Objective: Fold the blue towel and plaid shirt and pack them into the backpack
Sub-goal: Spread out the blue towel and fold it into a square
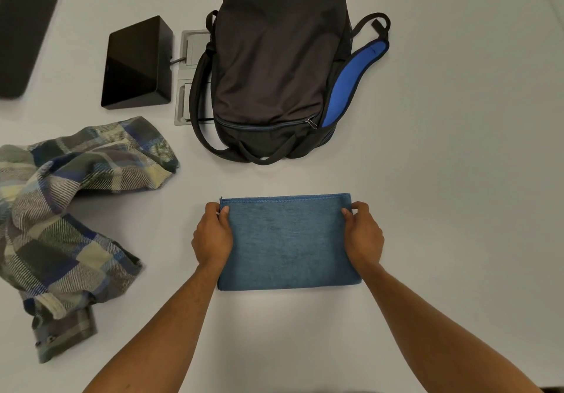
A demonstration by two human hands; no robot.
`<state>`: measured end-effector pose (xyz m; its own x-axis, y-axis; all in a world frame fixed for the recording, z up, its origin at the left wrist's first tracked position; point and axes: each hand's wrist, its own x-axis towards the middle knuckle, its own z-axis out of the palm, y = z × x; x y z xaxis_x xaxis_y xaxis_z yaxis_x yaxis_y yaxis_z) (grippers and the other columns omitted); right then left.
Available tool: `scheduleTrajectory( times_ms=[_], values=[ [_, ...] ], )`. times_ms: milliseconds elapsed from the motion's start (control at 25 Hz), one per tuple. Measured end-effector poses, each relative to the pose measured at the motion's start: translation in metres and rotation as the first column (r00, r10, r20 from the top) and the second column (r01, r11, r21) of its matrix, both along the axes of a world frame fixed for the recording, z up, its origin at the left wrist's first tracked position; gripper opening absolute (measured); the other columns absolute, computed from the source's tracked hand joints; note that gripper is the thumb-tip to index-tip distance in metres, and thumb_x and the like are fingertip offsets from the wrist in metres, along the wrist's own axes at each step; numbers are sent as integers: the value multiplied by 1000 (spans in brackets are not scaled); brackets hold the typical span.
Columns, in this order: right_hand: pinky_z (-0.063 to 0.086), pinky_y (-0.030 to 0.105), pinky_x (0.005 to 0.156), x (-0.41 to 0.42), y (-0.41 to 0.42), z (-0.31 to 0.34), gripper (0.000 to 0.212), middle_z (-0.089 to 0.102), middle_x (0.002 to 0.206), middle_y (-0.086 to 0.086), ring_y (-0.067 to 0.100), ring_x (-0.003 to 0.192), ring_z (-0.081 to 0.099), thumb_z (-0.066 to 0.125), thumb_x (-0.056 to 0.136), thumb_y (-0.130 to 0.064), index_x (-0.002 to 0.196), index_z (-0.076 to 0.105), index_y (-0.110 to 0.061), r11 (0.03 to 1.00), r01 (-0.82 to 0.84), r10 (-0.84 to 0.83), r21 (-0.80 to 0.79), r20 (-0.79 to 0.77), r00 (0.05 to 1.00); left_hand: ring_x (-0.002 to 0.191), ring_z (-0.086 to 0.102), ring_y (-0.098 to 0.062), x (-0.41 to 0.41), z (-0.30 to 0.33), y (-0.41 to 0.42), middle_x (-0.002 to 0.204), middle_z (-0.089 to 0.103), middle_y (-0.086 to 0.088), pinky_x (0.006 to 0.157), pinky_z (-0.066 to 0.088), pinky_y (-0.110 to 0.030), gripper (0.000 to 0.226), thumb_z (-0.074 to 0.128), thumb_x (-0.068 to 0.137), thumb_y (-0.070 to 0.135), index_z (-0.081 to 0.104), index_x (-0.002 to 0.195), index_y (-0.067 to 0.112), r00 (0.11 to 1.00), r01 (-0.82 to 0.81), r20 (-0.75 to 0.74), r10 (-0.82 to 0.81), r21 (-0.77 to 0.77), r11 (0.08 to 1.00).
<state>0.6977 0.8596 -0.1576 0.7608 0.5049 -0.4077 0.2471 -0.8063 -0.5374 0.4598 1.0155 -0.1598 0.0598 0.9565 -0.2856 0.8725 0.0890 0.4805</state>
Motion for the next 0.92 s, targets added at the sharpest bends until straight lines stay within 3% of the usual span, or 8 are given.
scheduleTrajectory(
  times_ms=[160, 280, 360, 440, 520, 640, 920],
  values=[
    [40, 31, 77, 2, 0, 1, 36, 67, 118, 4, 27, 100, 64, 36, 104, -42, 127, 49, -18, 1000, -5, 5, 1, 10, 1000, 81, 56, -21, 3, -3, 4, 103, 62, -6, 67, 45, -36, 25, 43, 102, 41, 47, 106, 17, 999, -35, -16, 35, -16, 999],
    [44, 32, 78, -1, -3, 4, 41, 67, 114, 5, 26, 99, 65, 36, 103, -46, 128, 49, -16, 999, 16, -17, 33, 26, 1000, 107, 55, -30, 2, -5, -7, 126, 54, -12, 86, 47, -45, 40, 48, 100, 40, 48, 127, 11, 997, -65, -26, 68, 107, 992],
    [46, 33, 80, -6, -9, 6, 43, 66, 107, 3, 24, 96, 65, 38, 102, -48, 129, 48, -16, 997, 44, -46, 67, 25, 999, 120, 48, -33, 3, -9, -27, 134, 49, -14, 98, 41, -49, 42, 49, 99, 38, 49, 130, 9, 997, 70, -46, -60, 260, 963],
    [49, 35, 82, -14, -18, 8, 43, 63, 108, 2, 23, 95, 64, 41, 101, -47, 131, 47, -16, 992, 72, -74, 106, 16, 997, 131, 41, -30, 4, -14, -48, 142, 46, -12, 108, 33, -49, 47, 46, 98, 42, 51, 132, 10, 959, 281, -51, -280, 316, 906],
    [50, 37, 85, -24, -27, 11, 44, 58, 121, 2, 22, 97, 63, 44, 101, -46, 134, 45, -16, 986, 93, -95, 140, 4, 995, 142, 31, -26, 3, -22, -64, 150, 40, -8, 116, 22, -49, 52, 41, 98, 47, 49, 138, 15, 874, 483, -86, -479, 276, 831],
    [51, 35, 84, -35, -38, 15, 44, 51, 132, 1, 21, 98, 62, 47, 100, -42, 136, 43, -16, 977, 105, -105, 184, -9, 994, 149, 14, -25, -2, -33, -70, 160, 26, -4, 121, 3, -50, 61, 28, 99, 56, 36, 150, 23, 777, 629, -211, -594, 192, 754],
    [42, 26, 85, -41, -60, 9, 35, 45, 139, 2, 11, 99, 51, 45, 103, -27, 135, 46, -13, 990, 64, -59, 124, -42, 997, 151, 3, -25, -1, -36, -69, 164, 11, -3, 119, 3, -57, 65, 24, 99, 59, 19, 155, 28, 723, 671, -331, -607, 126, 731]
  ],
)
